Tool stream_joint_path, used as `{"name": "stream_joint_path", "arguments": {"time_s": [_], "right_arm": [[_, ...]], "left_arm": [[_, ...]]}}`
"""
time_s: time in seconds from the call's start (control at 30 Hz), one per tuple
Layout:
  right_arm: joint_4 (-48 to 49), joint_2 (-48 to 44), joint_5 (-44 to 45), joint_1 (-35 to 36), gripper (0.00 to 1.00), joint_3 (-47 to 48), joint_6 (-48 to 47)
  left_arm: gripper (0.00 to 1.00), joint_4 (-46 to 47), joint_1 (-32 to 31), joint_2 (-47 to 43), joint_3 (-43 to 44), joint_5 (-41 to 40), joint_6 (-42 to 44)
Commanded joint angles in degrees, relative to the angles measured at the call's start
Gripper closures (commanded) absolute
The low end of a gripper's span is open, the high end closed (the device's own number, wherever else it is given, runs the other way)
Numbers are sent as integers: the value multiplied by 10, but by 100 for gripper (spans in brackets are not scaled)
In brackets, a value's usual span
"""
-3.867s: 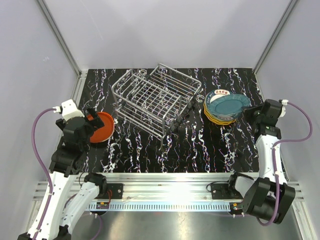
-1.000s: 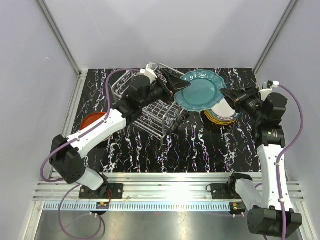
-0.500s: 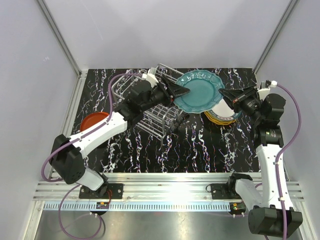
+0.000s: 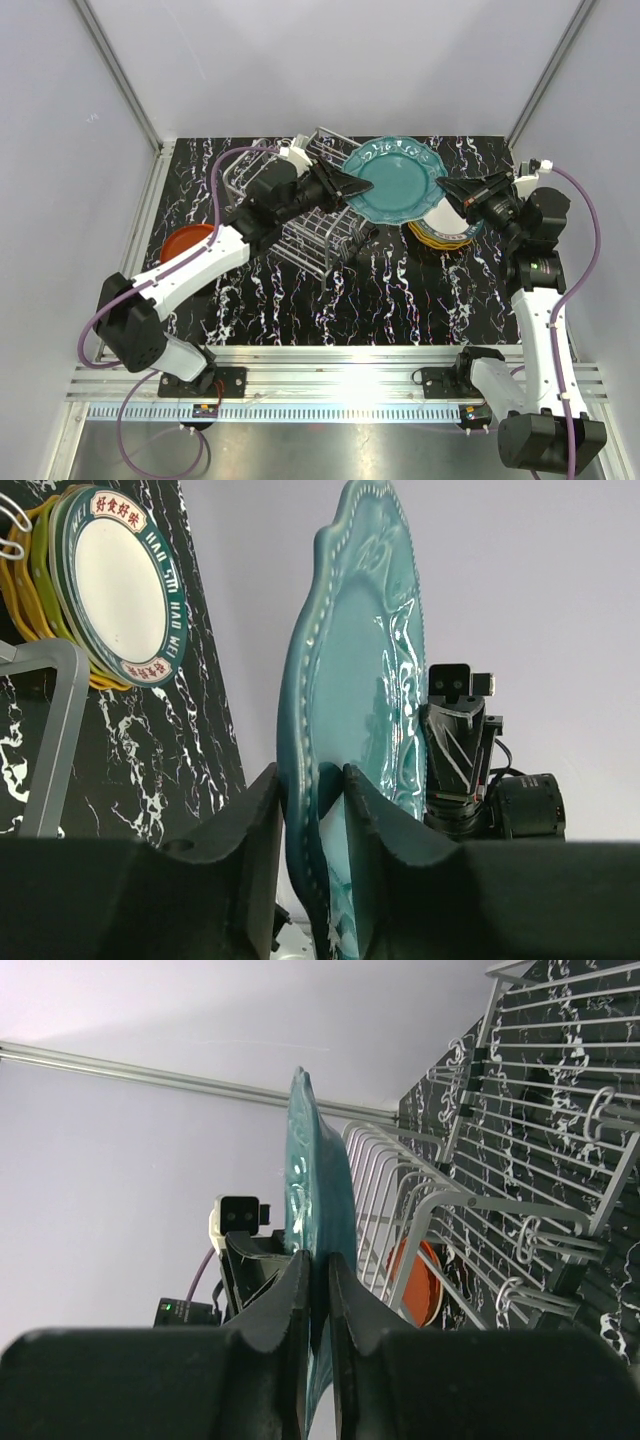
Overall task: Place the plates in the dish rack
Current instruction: Pass the plate from the right arm to the left, then insert the plate into the dish rack
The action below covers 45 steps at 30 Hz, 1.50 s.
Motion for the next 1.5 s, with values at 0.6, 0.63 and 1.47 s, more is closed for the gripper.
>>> {"name": "stream_joint_path", "arguments": {"time_s": [0.6,0.63,1.47], "right_arm": [[24,0,-32,15,32,26,-23],[20,0,-31,15,31,26,-25],[-70,6,-10,15,24,78,-137]], "left_arm": [[100,-54,0,-74,44,-45,96],[100,-54,2,-74,44,-44,97],[100,-189,141,-190,85,-41,241]]}}
